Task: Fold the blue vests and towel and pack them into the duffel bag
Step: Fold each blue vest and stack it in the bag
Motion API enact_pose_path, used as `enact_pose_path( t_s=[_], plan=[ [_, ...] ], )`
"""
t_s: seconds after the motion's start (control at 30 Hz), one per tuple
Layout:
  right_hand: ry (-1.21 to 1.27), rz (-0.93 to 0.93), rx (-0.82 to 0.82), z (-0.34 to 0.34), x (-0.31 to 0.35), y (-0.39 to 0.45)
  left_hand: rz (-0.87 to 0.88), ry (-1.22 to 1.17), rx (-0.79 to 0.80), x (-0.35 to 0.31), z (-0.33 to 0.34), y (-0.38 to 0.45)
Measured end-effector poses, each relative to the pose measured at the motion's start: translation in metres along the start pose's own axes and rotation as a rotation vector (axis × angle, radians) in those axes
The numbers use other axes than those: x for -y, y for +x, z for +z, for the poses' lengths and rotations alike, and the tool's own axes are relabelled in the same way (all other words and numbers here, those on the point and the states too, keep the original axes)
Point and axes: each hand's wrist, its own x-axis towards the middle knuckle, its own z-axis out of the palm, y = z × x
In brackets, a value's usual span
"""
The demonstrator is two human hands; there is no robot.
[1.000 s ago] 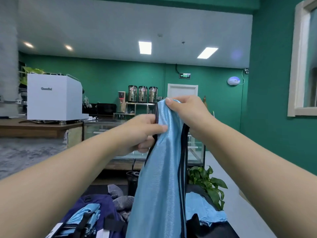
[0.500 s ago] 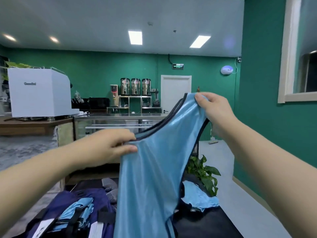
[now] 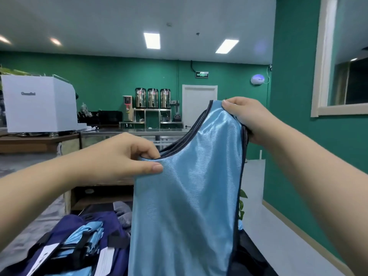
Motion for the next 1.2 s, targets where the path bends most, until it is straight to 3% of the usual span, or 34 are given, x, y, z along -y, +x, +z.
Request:
enact_pose_path(
  t_s=[0.17,0.23,0.53,0.7,0.97,1.1,1.2],
  plan=[
    [-0.010,-0.046,-0.007,-0.006,0.004,0.003,0.027,-0.191,-0.138,-0.004,0.007,0.005],
    [-0.044,-0.061,-0.011,-0.002,-0.007,0.009,0.008,-0.200,-0.124,0.009,0.013,0.005],
    [-0.372,0.121,0.169,0.023,-0.139,0.041,-0.244,0.151,0.078,0.137,0.081,0.006],
    [-0.337,0.163,0.164,0.050,-0.216,0.063,-0.315,0.191,0.112,0.198,0.118,0.013],
    [-0.316,0.176,0.110,0.086,-0.304,0.108,-0.459,0.025,-0.190,0.290,0.164,0.027],
    [-0.339,0.214,0.114,0.100,-0.350,0.120,-0.668,-0.327,-0.381,0.325,0.198,0.030],
    [-0.362,0.258,0.129,0.111,-0.386,0.126,-0.734,-0.434,-0.448,0.357,0.225,0.025]
  ],
)
